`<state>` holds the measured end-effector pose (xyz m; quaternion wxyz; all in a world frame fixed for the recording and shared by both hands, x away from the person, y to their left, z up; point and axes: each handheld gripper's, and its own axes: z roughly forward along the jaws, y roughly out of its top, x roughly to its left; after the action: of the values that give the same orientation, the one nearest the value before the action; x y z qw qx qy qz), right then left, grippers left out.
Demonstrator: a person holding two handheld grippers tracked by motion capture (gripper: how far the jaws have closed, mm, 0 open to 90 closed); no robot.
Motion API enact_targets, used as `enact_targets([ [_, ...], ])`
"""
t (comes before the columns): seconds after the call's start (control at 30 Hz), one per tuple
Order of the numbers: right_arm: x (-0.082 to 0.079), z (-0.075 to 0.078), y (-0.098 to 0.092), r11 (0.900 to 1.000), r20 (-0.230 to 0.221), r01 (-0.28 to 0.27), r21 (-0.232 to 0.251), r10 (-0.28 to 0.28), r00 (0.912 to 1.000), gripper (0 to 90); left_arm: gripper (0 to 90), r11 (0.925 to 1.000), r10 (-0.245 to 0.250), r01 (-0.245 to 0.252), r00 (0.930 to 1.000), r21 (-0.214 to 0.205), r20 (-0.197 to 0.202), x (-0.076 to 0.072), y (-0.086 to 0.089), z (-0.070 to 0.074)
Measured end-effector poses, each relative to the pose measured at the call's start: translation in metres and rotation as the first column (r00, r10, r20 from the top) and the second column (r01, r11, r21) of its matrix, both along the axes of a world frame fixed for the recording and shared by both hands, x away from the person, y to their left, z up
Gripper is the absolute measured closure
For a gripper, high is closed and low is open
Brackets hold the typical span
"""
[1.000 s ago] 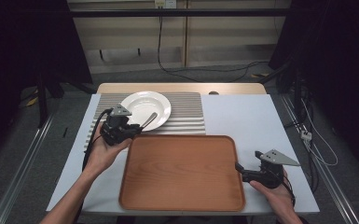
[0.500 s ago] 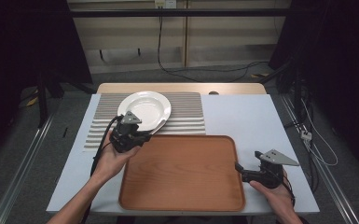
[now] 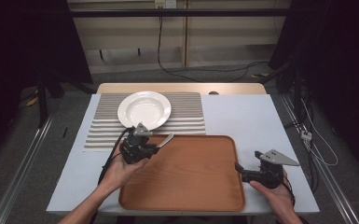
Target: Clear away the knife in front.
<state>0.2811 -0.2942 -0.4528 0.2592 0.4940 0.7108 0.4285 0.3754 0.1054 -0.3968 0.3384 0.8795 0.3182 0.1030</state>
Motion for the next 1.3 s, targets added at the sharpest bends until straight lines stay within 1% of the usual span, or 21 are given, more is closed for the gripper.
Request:
enact_targets([
  [0.07, 0.0, 0.0, 0.0, 1.0, 0.001, -0.002, -0.001, 0.002, 1.0, 9.0, 79.9, 1.0, -0.009, 0.009, 0.9999, -0.001, -0.012, -0.002, -0.001, -0.003],
  [0.1, 0.0, 0.0, 0.0, 1.0, 0.002, -0.002, -0.002, 0.002, 1.0, 9.0, 79.9, 0.9999, -0.01, 0.01, 0.9999, -0.003, -0.011, -0.002, -0.002, -0.004],
  [0.13, 0.0, 0.0, 0.0, 1.0, 0.001, 0.0, -0.003, 0.0, 1.0, 9.0, 79.9, 0.9999, -0.011, 0.011, 0.9999, 0.007, -0.014, -0.003, -0.002, -0.006],
  [0.23, 0.0, 0.0, 0.0, 1.0, 0.0, -0.001, -0.001, 0.001, 1.0, 9.0, 79.9, 0.9996, -0.017, 0.018, 0.9992, 0.02, -0.035, -0.004, -0.004, -0.015],
  [0.37, 0.0, 0.0, -0.001, 1.0, 0.0, 0.0, -0.001, 0.0, 1.0, 9.0, 79.9, 0.9994, -0.018, 0.019, 0.9984, 0.029, -0.053, -0.006, -0.005, -0.023],
  [0.53, -0.001, 0.0, 0.0, 1.0, 0.002, -0.004, -0.006, 0.004, 1.0, 9.0, 79.9, 0.9991, -0.018, 0.02, 0.9977, 0.036, -0.066, -0.006, -0.006, -0.028],
  [0.57, -0.001, 0.0, 0.0, 1.0, 0.003, -0.004, -0.007, 0.004, 1.0, 9.0, 79.9, 0.9995, -0.019, 0.021, 0.9972, 0.024, -0.073, -0.006, -0.005, -0.029],
  [0.63, -0.001, 0.001, 0.0, 1.0, 0.005, -0.004, -0.006, 0.004, 1.0, 9.0, 79.9, 0.9991, -0.014, 0.017, 0.9975, 0.04, -0.069, -0.006, -0.007, -0.032],
  [0.7, 0.0, 0.0, 0.0, 1.0, 0.005, -0.004, -0.007, 0.004, 1.0, 9.0, 79.9, 0.9993, -0.011, 0.014, 0.9974, 0.035, -0.072, -0.005, -0.007, -0.034],
  [0.8, 0.0, 0.0, 0.001, 0.9999, 0.005, -0.009, -0.012, 0.009, 0.9999, 9.0, 79.9, 0.9988, -0.004, 0.007, 0.9975, 0.048, -0.07, -0.006, -0.009, -0.036],
  [0.83, 0.0, 0.0, 0.001, 0.9999, 0.006, -0.008, -0.011, 0.008, 1.0, 9.0, 79.9, 0.9987, -0.011, 0.015, 0.9967, 0.049, -0.081, -0.006, -0.009, -0.037],
  [0.93, -0.001, 0.001, -0.001, 1.0, 0.006, -0.003, -0.008, 0.003, 1.0, 9.1, 79.8, 0.9982, -0.009, 0.015, 0.9956, 0.058, -0.093, -0.006, -0.01, -0.041],
  [0.97, -0.001, 0.001, -0.001, 1.0, 0.006, -0.002, -0.008, 0.002, 1.0, 9.0, 79.8, 0.998, -0.002, 0.007, 0.9965, 0.063, -0.084, -0.007, -0.011, -0.042],
  [1.03, -0.001, 0.001, -0.001, 1.0, 0.007, -0.002, -0.008, 0.002, 1.0, 9.0, 79.8, 0.9982, -0.012, 0.018, 0.9959, 0.057, -0.09, -0.007, -0.01, -0.042],
  [1.07, -0.001, 0.001, -0.001, 1.0, 0.008, -0.002, -0.008, 0.002, 1.0, 9.0, 79.8, 0.9984, -0.012, 0.017, 0.996, 0.055, -0.088, -0.007, -0.01, -0.042],
  [1.13, -0.001, 0.001, 0.0, 1.0, 0.007, -0.004, -0.009, 0.004, 1.0, 9.1, 79.6, 0.9987, -0.003, 0.008, 0.9952, 0.049, -0.098, -0.008, -0.009, -0.042],
  [1.2, -0.001, 0.001, -0.001, 1.0, 0.006, -0.004, -0.006, 0.005, 1.0, 9.0, 79.6, 0.9984, -0.005, 0.01, 0.9962, 0.055, -0.087, -0.008, -0.01, -0.043],
  [1.3, -0.002, 0.001, -0.001, 1.0, 0.009, -0.006, -0.007, 0.006, 0.9999, 9.0, 79.4, 0.999, 0.002, 0.002, 0.9946, 0.045, -0.104, -0.008, -0.009, -0.043],
])
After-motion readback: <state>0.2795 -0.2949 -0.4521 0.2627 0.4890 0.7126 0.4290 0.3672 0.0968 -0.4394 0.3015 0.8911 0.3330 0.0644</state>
